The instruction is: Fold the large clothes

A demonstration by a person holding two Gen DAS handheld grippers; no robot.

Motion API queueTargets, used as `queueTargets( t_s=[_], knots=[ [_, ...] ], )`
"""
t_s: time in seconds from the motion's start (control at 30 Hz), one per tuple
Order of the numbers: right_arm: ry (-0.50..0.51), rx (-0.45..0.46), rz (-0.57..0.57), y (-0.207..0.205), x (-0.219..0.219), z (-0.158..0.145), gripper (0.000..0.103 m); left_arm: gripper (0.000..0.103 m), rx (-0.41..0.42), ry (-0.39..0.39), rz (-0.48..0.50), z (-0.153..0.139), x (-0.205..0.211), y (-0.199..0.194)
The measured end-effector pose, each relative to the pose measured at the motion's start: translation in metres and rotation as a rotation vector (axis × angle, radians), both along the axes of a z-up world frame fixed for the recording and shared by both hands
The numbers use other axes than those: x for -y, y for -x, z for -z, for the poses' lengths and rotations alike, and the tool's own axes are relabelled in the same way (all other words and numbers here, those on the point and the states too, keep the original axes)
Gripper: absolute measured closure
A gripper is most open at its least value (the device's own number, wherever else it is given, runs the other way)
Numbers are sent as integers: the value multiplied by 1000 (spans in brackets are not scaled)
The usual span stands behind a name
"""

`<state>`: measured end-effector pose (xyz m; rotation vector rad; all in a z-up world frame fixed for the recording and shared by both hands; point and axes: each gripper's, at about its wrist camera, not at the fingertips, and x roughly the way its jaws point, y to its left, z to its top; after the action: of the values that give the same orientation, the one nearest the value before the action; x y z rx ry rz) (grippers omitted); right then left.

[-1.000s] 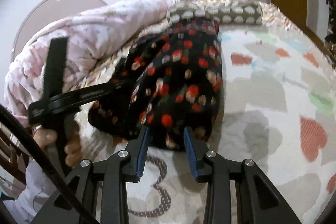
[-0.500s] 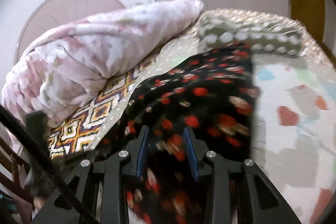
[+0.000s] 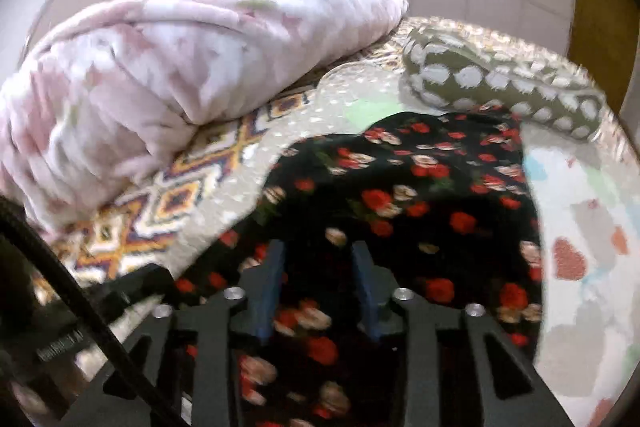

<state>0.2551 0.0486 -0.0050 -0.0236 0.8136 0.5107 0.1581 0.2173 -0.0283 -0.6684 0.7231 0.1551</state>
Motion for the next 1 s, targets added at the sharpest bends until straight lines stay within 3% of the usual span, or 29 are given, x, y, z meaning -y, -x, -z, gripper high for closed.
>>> queueTargets(
  t_s=[0.13,0.23,0.3,0.4,0.47,0.5,0.53,0.6,0.67,0.77,0.83,0.93,1.0],
  knots=[
    [-109,-189,-31,-34,-20,35,71,75,-19,30,-49,6,-16,4],
    [-234,-275,-38,-47,-14,47,70,73,-4,32,-39,4,-15,5],
    [-292,-329,-36,-51,-6,43,71,63,8,25,-13,3,-7,1],
    [-428,-271,5,-40,35,12,70,50,4,21,67,5,12,-9],
    [-457,-222,38,-29,63,-3,52,50,-50,-10,131,12,28,-19],
    [-457,-188,72,-22,81,-8,31,50,-84,-29,150,16,35,-24],
    [-441,-144,125,-13,103,-11,19,50,-129,-53,167,22,41,-29],
    [-397,-79,215,0,134,-8,17,49,-177,-58,163,33,44,-34],
    [-355,-115,261,2,156,12,16,48,-178,-39,158,35,42,-34],
    [-396,-230,274,-5,171,49,15,47,-177,-31,160,37,41,-34],
    [-515,-292,238,-17,178,72,8,47,-175,-25,164,38,40,-34],
    [-683,-424,154,-46,164,101,10,47,-176,-12,171,40,39,-35],
    [-709,-433,158,-53,152,107,18,59,-165,-10,180,37,41,-37]
  ],
)
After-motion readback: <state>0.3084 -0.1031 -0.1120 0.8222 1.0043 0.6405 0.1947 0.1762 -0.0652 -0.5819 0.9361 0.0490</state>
